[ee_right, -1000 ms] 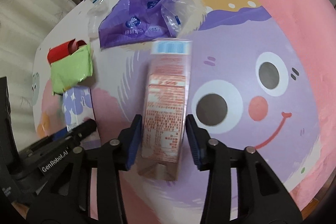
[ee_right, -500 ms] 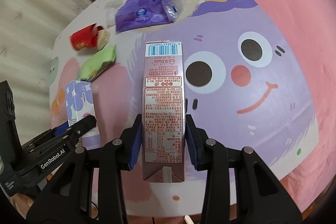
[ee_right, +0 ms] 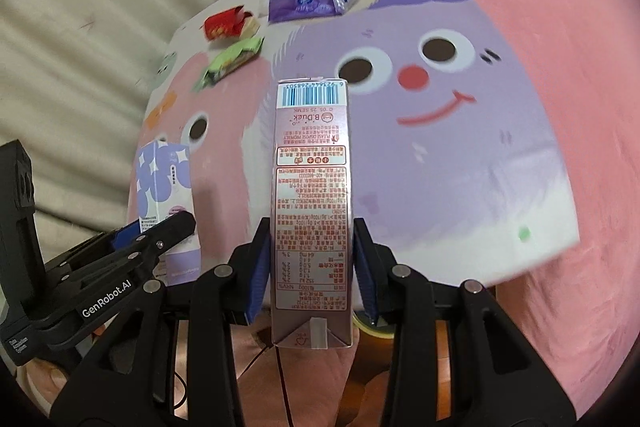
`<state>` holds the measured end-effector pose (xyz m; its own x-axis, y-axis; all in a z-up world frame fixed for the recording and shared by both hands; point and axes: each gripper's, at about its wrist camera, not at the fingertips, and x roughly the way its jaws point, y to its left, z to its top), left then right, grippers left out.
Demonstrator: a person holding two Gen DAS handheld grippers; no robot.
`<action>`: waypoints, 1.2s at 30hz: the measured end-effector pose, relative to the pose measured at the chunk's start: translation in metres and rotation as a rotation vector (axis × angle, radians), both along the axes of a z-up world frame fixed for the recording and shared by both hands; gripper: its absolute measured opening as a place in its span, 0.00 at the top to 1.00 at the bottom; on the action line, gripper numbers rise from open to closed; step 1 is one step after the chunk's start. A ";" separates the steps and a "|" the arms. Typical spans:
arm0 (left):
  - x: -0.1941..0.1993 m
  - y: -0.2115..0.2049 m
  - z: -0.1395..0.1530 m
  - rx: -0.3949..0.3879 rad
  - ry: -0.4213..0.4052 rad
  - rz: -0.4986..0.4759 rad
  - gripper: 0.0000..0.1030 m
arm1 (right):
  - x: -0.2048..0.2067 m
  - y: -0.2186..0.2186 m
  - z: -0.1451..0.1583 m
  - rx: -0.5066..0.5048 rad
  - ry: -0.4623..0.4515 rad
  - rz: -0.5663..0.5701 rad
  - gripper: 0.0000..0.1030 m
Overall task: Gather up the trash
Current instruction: 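Carry both cartons down over the bin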
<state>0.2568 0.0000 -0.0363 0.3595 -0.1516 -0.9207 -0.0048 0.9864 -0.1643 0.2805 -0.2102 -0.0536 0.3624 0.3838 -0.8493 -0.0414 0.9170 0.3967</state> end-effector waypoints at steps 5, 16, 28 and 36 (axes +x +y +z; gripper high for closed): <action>-0.056 -0.035 -0.008 0.012 0.027 -0.020 0.64 | -0.054 -0.026 -0.008 0.007 -0.002 0.046 0.66; -0.129 -0.078 -0.063 0.054 0.124 -0.157 0.64 | -0.147 -0.060 -0.068 0.019 0.099 0.067 0.66; -0.134 -0.092 -0.228 0.037 0.222 -0.174 0.64 | -0.170 -0.065 -0.248 -0.010 0.327 -0.045 0.66; -0.117 -0.097 -0.327 0.020 0.248 -0.193 0.64 | -0.162 -0.063 -0.348 -0.061 0.364 -0.059 0.66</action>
<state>0.1396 -0.0970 -0.3628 0.0900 -0.1758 -0.9803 0.1451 0.9761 -0.1617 0.1189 -0.2731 -0.4018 0.0526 0.3164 -0.9472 0.1459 0.9359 0.3207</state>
